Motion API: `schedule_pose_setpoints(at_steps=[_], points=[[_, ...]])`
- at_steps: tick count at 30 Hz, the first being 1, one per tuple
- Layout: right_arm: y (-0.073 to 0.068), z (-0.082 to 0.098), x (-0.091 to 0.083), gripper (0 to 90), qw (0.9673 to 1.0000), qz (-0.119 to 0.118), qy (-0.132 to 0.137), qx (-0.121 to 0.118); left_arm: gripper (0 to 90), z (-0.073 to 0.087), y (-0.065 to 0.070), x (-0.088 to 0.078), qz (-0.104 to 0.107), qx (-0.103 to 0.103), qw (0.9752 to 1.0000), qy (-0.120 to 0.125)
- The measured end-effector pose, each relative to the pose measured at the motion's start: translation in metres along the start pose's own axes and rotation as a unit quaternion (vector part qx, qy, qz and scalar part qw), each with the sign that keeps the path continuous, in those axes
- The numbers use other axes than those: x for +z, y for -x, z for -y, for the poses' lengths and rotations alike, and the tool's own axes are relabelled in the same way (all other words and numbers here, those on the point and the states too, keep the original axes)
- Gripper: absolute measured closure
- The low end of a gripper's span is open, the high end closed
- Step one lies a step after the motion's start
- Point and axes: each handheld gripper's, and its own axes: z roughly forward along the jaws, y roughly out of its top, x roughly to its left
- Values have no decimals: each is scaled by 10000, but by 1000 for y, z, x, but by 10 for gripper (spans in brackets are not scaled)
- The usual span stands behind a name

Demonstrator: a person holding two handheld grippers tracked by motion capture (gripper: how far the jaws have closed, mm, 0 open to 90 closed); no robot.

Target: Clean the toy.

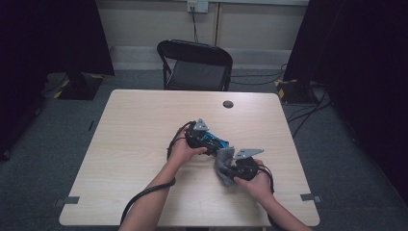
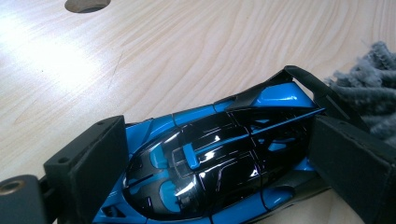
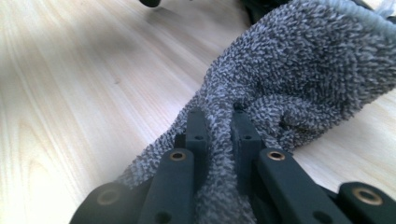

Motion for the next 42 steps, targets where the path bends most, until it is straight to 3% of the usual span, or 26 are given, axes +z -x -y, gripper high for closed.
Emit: schedule_pose_setpoints(at_steps=[9, 16, 21, 30, 35, 42], points=[[-4, -1, 0, 811, 9997, -234, 24, -32, 60, 0, 0, -1, 4, 10, 10000, -11], [-5, 0, -13, 811, 9993, -340, 128, -14, 60, 0, 0, -1, 9, 6, 10000, -2], [5, 5, -27, 811, 9997, -204, 135, 46, 60, 0, 0, -1, 7, 7, 10000, -6], [34, 10, -56, 811, 9987, 33, 294, 414, 60, 0, 0, -1, 11, 5, 10000, 8], [51, 7, -69, 811, 9974, 365, 391, 481, 61, 0, 0, -1, 10, 3, 10000, 8], [77, -1, -74, 811, 9925, 789, 577, 730, 61, 0, 0, -1, 13, 5, 10000, -4]])
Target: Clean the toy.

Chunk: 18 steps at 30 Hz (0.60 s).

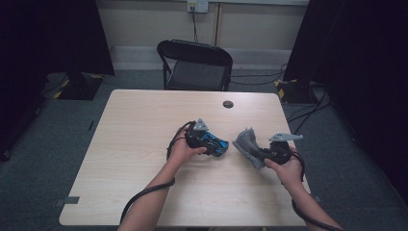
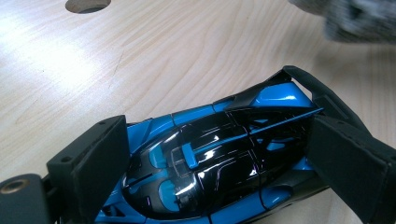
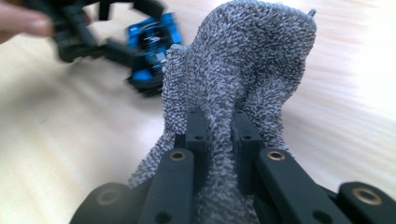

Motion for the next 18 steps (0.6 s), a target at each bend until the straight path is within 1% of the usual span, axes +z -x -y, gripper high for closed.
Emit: schedule_pose_setpoints(at_steps=[4, 5, 8, 9, 13, 15, 16, 18], points=[[8, -4, 10, 811, 9997, 242, 28, 62, 61, 0, 0, 0, 5, -5, 10000, 0], [9, -5, 13, 811, 9995, 322, 23, 60, 61, 0, 0, 0, 9, -2, 10000, -6], [9, -6, 25, 811, 9988, 472, 7, 90, 61, 0, 1, 0, 16, -9, 10000, -12], [8, -7, 29, 811, 9987, 506, -9, 66, 61, 0, 1, 0, 16, -9, 10000, -12], [5, -8, 46, 810, 9981, 601, -67, 69, 61, -1, 2, 1, 18, -3, 10000, -2], [2, -8, 53, 810, 9982, 583, -109, 48, 62, -1, 2, 1, 16, -7, 10000, 10], [-1, -7, 56, 810, 9982, 589, -149, 16, 62, -1, 3, 1, 26, -4, 10000, 8], [-6, -6, 61, 810, 9977, 608, -271, -145, 62, -1, 3, 1, 27, -2, 10000, 9]])
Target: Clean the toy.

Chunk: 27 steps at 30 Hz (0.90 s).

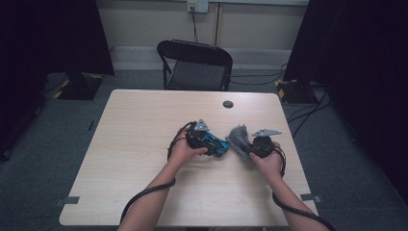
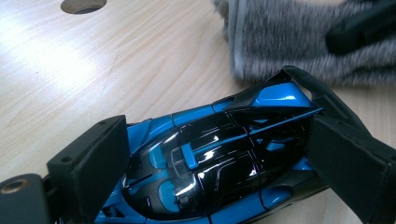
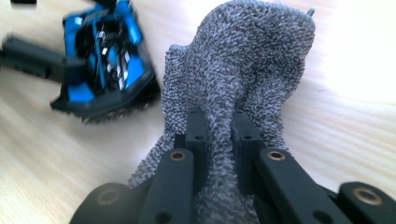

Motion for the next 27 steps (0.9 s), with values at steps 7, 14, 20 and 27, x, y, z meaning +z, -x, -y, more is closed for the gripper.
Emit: schedule_pose_setpoints(at_steps=[7, 14, 20, 27], points=[[-18, 6, 2, 810, 9993, -302, -83, -209, 62, 0, 0, 0, 2, -8, 10000, 15], [-31, 11, -2, 810, 9979, -589, -94, -249, 62, 0, 0, 0, 2, -1, 10000, 15], [-36, 17, -8, 810, 9965, -815, -99, -167, 62, 0, 0, 0, -4, 8, 10000, 13], [-47, 23, -11, 811, 9941, -1057, -113, -193, 62, 1, 0, 0, -18, -5, 10000, 19]])
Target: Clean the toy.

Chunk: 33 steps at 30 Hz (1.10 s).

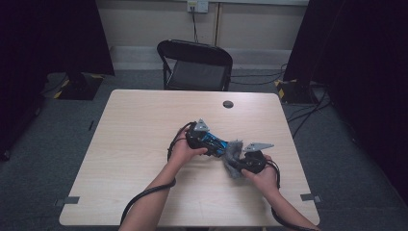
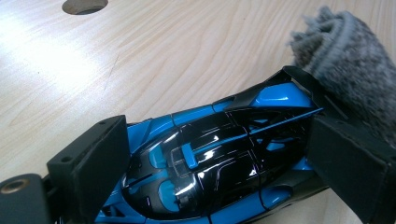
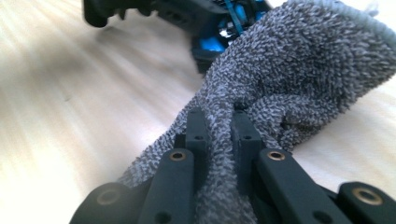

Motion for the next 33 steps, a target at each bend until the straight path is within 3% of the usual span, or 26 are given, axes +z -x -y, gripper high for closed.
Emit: schedule_pose_setpoints(at_steps=[22, 28, 33], points=[[-29, 3, 2, 809, 9983, -538, -55, -217, 63, 0, 0, 0, -18, -6, 10000, -5], [-33, 0, -11, 807, 9973, -670, 43, -311, 62, 0, 0, 0, -15, 0, 10000, -10], [-25, 1, -31, 807, 9977, -600, 148, -262, 63, -1, 0, 0, -4, -20, 10000, -26]])
